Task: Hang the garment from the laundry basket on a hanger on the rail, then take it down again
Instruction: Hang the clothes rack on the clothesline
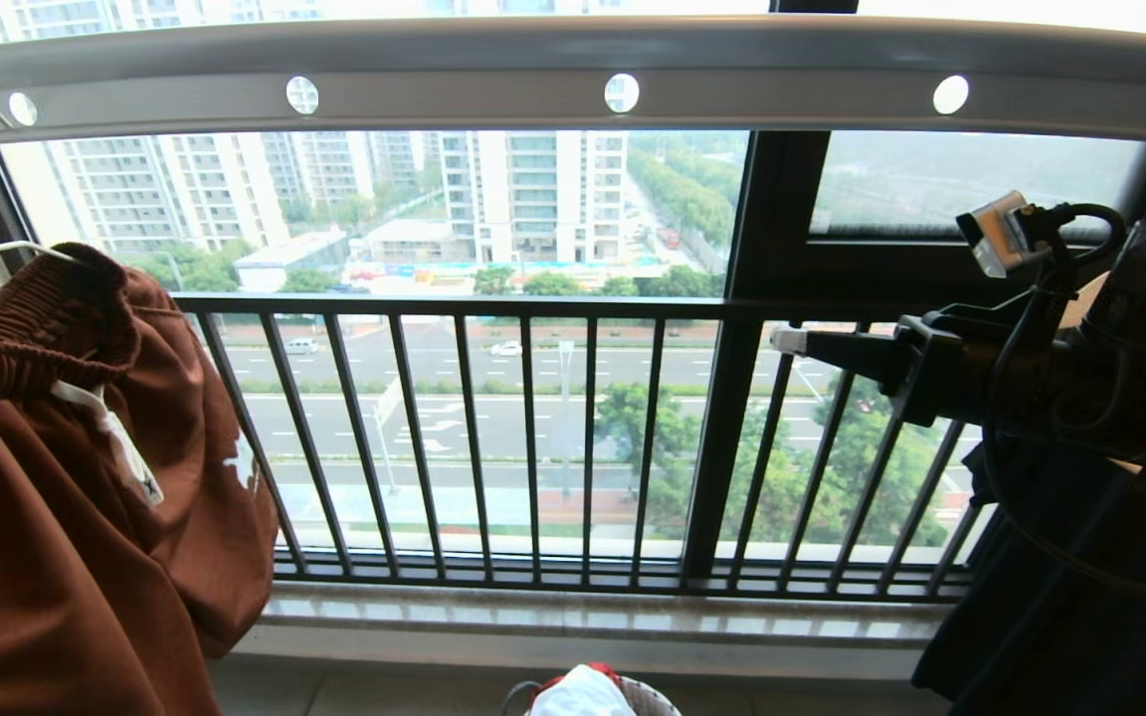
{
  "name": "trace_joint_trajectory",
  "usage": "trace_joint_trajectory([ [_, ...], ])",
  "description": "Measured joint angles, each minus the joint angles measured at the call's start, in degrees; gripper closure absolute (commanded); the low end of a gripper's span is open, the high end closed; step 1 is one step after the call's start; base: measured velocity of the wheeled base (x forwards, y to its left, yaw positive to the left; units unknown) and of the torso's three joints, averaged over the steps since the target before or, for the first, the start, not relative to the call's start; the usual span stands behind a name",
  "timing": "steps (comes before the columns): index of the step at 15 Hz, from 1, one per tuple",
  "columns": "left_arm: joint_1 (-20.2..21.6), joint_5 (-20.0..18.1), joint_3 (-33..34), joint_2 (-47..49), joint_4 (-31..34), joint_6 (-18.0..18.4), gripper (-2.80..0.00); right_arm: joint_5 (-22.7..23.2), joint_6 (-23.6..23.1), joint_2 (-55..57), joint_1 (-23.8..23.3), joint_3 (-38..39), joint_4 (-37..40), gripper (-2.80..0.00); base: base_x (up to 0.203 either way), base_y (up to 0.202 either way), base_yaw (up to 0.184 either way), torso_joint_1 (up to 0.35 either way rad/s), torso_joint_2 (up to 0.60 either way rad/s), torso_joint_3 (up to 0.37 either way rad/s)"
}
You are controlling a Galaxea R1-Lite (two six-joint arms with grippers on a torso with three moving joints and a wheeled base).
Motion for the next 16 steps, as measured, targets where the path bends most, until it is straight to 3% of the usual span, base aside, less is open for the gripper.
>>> trace_joint_trajectory([
  [16, -0.1, -0.4, -1.5, 3.3, -0.8, 0.8, 0.0, 0.0, -0.9, 0.9, -0.2, 0.0, 0.0, 0.0, 0.0, 0.0, 0.0, 0.0, 0.0, 0.0],
])
